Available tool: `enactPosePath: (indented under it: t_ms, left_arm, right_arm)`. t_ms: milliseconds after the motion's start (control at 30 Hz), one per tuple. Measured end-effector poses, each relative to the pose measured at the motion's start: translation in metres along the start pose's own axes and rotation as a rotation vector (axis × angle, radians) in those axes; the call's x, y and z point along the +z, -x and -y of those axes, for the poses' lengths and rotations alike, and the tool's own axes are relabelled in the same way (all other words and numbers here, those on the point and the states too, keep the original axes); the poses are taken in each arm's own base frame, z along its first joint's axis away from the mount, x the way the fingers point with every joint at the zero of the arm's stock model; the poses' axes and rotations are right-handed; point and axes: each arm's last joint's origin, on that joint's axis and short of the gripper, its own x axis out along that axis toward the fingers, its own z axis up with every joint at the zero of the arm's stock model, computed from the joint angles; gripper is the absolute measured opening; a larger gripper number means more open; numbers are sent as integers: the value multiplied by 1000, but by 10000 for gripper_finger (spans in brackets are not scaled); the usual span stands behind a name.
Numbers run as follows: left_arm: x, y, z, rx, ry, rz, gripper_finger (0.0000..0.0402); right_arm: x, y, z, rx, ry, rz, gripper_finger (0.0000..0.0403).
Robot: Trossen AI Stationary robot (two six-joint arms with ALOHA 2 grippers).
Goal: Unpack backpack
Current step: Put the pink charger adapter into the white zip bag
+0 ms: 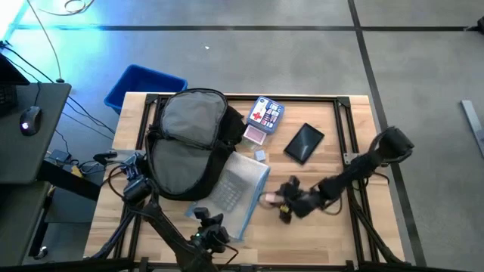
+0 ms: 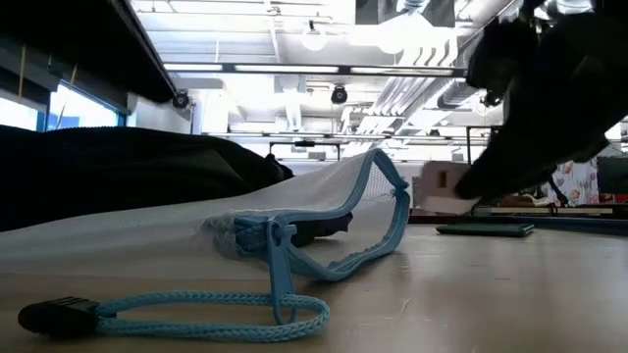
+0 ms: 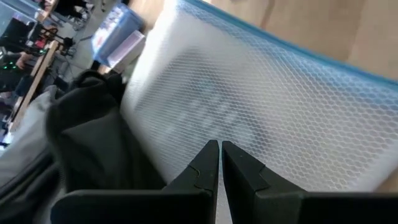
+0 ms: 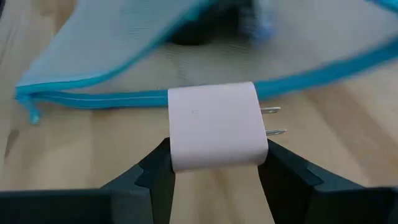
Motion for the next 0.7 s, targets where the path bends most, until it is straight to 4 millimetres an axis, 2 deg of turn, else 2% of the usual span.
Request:
enactPosePath:
  t_ms: [267,467,567,700]
  left_arm:
    - [10,45,-4,-82,46,132,0]
    - [3,66,-2,-99,74,247,0]
    - [-1,71,-1,-108,75,259,0]
    - [-2,74,0,-110,82,277,0]
  right_arm:
    - [36,-68,-38,-102,191,-64,168]
    - [78,-98,-77,-77,305,-26,168]
    - [97,-113,-81,-102,324,-36,170]
    - [117,-133,-77,-132,295,-32,222]
